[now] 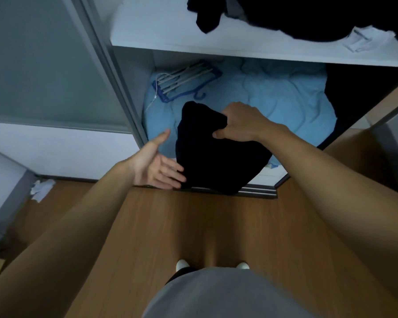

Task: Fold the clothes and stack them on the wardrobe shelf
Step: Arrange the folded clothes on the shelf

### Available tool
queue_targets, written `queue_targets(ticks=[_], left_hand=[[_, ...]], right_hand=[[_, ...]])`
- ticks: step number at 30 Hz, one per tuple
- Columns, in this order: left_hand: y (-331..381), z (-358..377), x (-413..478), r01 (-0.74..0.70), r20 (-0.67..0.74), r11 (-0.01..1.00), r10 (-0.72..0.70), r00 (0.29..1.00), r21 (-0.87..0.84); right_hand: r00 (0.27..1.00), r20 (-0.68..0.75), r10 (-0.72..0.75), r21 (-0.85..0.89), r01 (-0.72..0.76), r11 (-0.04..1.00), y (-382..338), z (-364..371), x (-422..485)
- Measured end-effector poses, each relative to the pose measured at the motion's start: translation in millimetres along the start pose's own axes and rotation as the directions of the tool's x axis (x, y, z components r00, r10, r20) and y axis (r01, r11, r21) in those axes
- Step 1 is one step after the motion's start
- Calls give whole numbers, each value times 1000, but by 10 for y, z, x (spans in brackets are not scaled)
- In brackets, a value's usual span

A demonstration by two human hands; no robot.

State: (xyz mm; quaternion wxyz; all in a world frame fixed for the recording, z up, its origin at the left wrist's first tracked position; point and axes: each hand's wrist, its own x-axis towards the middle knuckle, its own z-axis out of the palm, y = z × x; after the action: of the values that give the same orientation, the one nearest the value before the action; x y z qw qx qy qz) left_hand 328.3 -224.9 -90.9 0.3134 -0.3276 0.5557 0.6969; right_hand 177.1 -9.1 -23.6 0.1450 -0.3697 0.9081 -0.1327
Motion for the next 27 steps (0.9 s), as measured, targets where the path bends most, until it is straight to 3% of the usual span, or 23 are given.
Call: queue_targets(ticks=[2,4,7,10,12,14,15,17,18,19,20,22,23,25,27], left_hand=[[-143,-49,66,64,290,963,16,957,-262],[-149,-37,121,60,372,847,168,913,-529],[-33,-2,163,-55,186,735,243,952,-676],[24,-47,153,-232,-46,777,254,966,-585],[55,-99,118,-300,-115,769,287,951,-564],[106,-166,92,-345,-143,761,321,936,-550],[151,-197,69,-367,-148,757,344,927,-541],[275,-272,3,-412,-148,739,398,905,-533],[346,-308,-37,-436,-142,722,432,891,-538],[423,-339,-83,-460,-135,698,469,873,-549],[505,-361,-140,-482,-122,669,510,851,-566],[682,-373,-254,-517,-73,612,601,796,-599],[767,-366,-299,-538,-49,593,644,764,-598],[927,-376,-359,-590,-32,569,704,710,-573],[1082,-455,-408,-606,-57,579,696,716,-545]], right_hand=[[994,-15,-112,-121,109,987,-212,-10,-8],[967,64,-248,-243,256,936,-427,24,-45],[910,230,-345,-392,411,823,-680,180,-121],[903,244,-353,-392,424,816,-730,279,-136],[906,242,-347,-215,399,891,-687,271,-143],[916,183,-357,194,322,927,-669,240,-192],[943,66,-327,361,283,889,-640,259,-201],[979,-205,-2,541,115,833,-526,326,-154],[942,-235,239,641,-34,767,-449,342,-117],[892,-136,432,761,-185,622,-384,329,-97],[858,65,509,855,-311,415,-327,301,-71],[848,409,338,893,-448,45,-271,206,-9],[864,451,226,892,-447,-71,-275,150,33],[934,354,50,915,-335,-227,-345,17,139],[985,173,17,942,-160,-296,-452,-201,281]])
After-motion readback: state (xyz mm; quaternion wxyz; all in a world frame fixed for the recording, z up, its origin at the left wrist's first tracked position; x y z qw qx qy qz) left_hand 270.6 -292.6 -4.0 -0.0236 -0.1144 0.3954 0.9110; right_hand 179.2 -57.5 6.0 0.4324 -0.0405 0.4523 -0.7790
